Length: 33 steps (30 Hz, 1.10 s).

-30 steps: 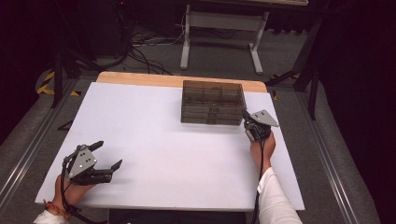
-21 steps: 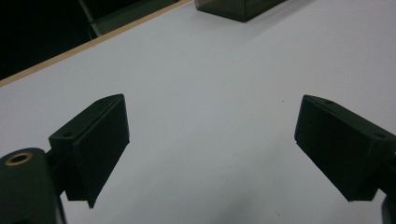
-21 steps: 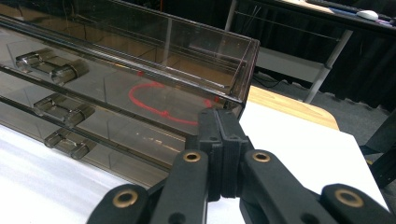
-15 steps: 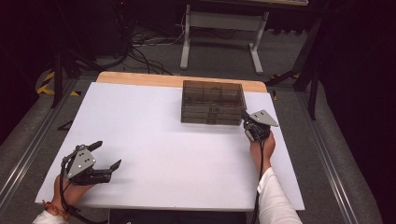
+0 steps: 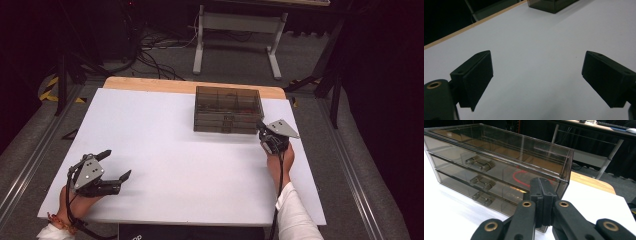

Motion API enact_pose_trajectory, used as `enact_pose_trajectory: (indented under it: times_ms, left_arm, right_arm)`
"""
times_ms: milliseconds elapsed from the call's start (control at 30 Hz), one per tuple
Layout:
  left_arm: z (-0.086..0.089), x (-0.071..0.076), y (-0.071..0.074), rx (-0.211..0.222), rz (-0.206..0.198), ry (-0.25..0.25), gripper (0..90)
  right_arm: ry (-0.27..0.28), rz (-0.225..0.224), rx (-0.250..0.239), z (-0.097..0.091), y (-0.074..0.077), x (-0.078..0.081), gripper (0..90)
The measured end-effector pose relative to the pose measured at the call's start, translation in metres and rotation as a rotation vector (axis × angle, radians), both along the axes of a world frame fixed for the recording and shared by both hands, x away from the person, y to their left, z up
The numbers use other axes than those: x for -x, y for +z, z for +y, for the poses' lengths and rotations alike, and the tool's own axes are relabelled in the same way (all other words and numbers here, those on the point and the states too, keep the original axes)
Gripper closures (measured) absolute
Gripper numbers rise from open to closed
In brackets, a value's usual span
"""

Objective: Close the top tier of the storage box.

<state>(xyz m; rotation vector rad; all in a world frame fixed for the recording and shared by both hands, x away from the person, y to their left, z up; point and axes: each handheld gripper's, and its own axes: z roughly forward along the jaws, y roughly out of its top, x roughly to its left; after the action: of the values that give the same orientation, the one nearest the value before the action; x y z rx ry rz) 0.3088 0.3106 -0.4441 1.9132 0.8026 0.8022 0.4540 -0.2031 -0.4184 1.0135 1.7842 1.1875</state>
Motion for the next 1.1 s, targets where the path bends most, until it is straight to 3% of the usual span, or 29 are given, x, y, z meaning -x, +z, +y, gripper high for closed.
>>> enact_pose_trajectory:
  times_ms: [600, 1100]
  left_arm:
    - [-0.002, -0.001, -0.001, -0.016, 0.004, -0.005, 11.1]
    - [-0.003, -0.001, -0.002, -0.022, 0.008, -0.008, 11.0]
  right_arm:
    - [0.012, -0.025, 0.001, 0.001, 0.007, 0.009, 84.1]
    - [0.004, -0.044, -0.003, 0.003, 0.01, 0.013, 64.6]
